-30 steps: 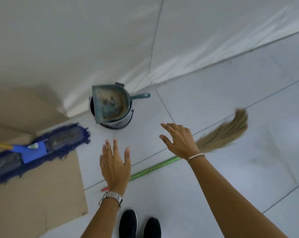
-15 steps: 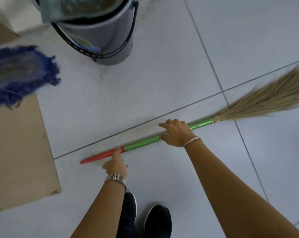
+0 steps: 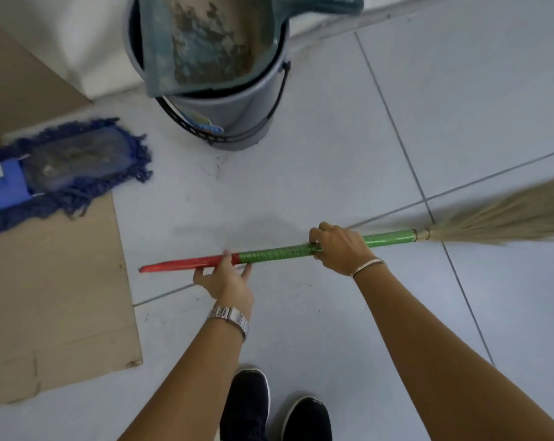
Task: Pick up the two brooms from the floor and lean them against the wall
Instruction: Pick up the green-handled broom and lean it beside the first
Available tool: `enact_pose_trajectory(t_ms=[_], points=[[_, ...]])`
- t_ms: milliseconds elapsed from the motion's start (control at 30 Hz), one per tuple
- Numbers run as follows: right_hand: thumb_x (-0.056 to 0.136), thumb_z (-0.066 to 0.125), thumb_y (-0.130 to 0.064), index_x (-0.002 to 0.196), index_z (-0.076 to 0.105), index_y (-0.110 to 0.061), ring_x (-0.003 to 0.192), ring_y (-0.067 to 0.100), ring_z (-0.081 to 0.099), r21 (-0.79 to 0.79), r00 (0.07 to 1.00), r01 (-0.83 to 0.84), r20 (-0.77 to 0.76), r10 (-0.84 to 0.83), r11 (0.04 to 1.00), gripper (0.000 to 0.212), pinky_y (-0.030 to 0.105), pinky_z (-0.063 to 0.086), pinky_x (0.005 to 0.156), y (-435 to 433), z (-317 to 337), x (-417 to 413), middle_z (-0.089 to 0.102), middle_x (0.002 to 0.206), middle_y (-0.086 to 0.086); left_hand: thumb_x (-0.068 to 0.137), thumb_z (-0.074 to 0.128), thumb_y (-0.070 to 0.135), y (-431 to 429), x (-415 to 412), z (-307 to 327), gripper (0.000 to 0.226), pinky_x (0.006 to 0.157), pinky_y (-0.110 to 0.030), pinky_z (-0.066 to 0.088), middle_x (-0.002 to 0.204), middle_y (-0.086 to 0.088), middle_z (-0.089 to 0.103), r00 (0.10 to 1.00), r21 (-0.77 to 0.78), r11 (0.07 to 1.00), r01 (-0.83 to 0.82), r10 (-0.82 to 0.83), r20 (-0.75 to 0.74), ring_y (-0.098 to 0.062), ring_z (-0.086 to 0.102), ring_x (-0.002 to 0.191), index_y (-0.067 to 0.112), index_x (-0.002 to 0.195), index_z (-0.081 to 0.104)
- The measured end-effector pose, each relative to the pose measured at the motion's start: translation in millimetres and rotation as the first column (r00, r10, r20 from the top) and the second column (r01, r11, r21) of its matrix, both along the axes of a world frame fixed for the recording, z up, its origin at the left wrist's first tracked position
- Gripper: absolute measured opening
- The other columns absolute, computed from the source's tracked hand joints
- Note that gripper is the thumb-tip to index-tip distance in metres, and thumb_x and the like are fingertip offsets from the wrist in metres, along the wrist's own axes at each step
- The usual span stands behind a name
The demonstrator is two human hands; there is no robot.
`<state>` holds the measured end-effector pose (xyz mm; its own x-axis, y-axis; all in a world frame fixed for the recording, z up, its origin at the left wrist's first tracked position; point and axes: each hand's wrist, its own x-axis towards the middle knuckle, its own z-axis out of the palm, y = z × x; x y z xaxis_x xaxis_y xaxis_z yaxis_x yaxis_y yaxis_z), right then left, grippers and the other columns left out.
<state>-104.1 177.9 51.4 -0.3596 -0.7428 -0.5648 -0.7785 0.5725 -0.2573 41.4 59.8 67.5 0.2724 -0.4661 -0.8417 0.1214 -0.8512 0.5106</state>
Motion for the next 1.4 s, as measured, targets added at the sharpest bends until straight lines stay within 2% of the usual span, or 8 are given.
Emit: enact_pose_trajectory(t_ms=[267, 467, 600, 700, 833, 1067, 1200, 1400], points=[[0.089, 0.056, -0.025, 0.119, 0.05, -0.02, 0.097, 0.028, 0.06, -0.189, 0.995, 0.075, -0.053, -0.086, 0.979, 0.032, 0.037, 0.046, 0.067, -55.8, 140.9, -37.7, 0.06, 0.111, 0.004, 0.09, 0.056, 0.01, -67.8, -55.0, 163.0, 0.043, 0.079, -0.046, 0.056, 0.115, -0.008, 0.055, 0.972, -0.351, 0.933, 0.072, -0.145, -0.186, -0.022, 0.059, 0.101, 0.017, 0.129, 0.039], [0.084, 0.063, -0.028, 0.109, 0.058, -0.024, 0.092, 0.027, 0.061, -0.338, 0.982, 0.179, 0.009, -0.187, 0.924, 0.026, 0.035, 0.047, 0.071, -96.6, 273.2, -55.9, 0.063, 0.104, 0.003, 0.087, 0.062, 0.013, -119.3, -77.6, 313.6, 0.031, 0.068, -0.039, 0.061, 0.107, -0.004, 0.058, 0.873, -0.628, 0.747, 0.219, -0.437, -0.214, -0.016, 0.064, 0.091, 0.018, 0.115, 0.052], [0.077, 0.072, -0.023, 0.095, 0.062, -0.017, 0.086, 0.02, 0.06, -0.426, 0.93, 0.366, 0.198, -0.309, 0.828, 0.021, 0.032, 0.05, 0.078, -110.1, 364.7, -64.1, 0.065, 0.093, 0.0, 0.085, 0.064, 0.014, -137.2, -90.7, 418.0, 0.018, 0.066, -0.034, 0.061, 0.09, 0.001, 0.061, 0.754, -0.757, 0.587, 0.287, -0.626, -0.199, -0.011, 0.068, 0.076, 0.027, 0.096, 0.057], [0.071, 0.076, -0.01, 0.082, 0.062, -0.018, 0.076, 0.015, 0.062, -0.486, 0.862, 0.499, 0.366, -0.351, 0.718, 0.02, 0.023, 0.052, 0.071, -113.5, 435.2, -67.8, 0.066, 0.083, 0.001, 0.084, 0.066, 0.012, -142.5, -100.5, 498.3, 0.018, 0.066, -0.036, 0.06, 0.091, -0.002, 0.06, 0.677, -0.812, 0.491, 0.316, -0.716, -0.17, -0.013, 0.07, 0.076, 0.021, 0.097, 0.059], [0.066, 0.077, -0.002, 0.077, 0.062, -0.013, 0.074, 0.019, 0.07, -0.539, 0.802, 0.589, 0.478, -0.357, 0.602, 0.022, 0.036, 0.058, 0.075, -116.8, 517.7, -62.0, 0.069, 0.081, 0.006, 0.08, 0.07, 0.012, -149.2, -100.2, 601.7, 0.019, 0.064, -0.036, 0.06, 0.092, -0.003, 0.063, 0.599, -0.868, 0.357, 0.345, -0.795, -0.089, -0.016, 0.072, 0.076, 0.022, 0.094, 0.061], [0.065, 0.079, -0.002, 0.086, 0.067, -0.022, 0.068, 0.013, 0.068, -0.658, 0.816, 0.564, 0.538, -0.213, 0.498, 0.031, 0.031, 0.06, 0.073, -140.3, 669.7, -32.7, 0.07, 0.081, 0.013, 0.079, 0.07, 0.01, -152.1, -80.4, 790.0, 0.028, 0.06, -0.033, 0.06, 0.09, -0.001, 0.062, 0.506, -0.927, 0.1, 0.362, -0.856, 0.105, -0.016, 0.072, 0.073, 0.015, 0.106, 0.063], [0.066, 0.08, -0.005, 0.085, 0.067, -0.02, 0.065, 0.007, 0.068, -0.749, 0.862, 0.49, 0.492, -0.122, 0.446, 0.027, 0.02, 0.058, 0.065, -155.9, 765.1, -8.5, 0.068, 0.076, 0.003, 0.08, 0.07, 0.011, -144.1, -54.8, 896.1, 0.026, 0.061, -0.031, 0.06, 0.089, 0.003, 0.061, 0.497, -0.947, -0.042, 0.319, -0.843, 0.205, -0.012, 0.071, 0.074, 0.025, 0.101, 0.063], [0.063, 0.083, -0.007, 0.087, 0.064, -0.013, 0.064, 0.014, 0.062, -0.821, 0.884, 0.435, 0.467, -0.001, 0.37, 0.031, 0.026, 0.057, 0.066, -181.9, 876.3, 32.8, 0.06, 0.073, -0.002, 0.078, 0.071, 0.011, -138.8, 3.6, 1013.4, 0.029, 0.062, -0.036, 0.061, 0.092, 0.002, 0.06, 0.555, -0.952, -0.179, 0.248, -0.779, 0.292, -0.019, 0.069, 0.084, 0.024, 0.103, 0.062]])
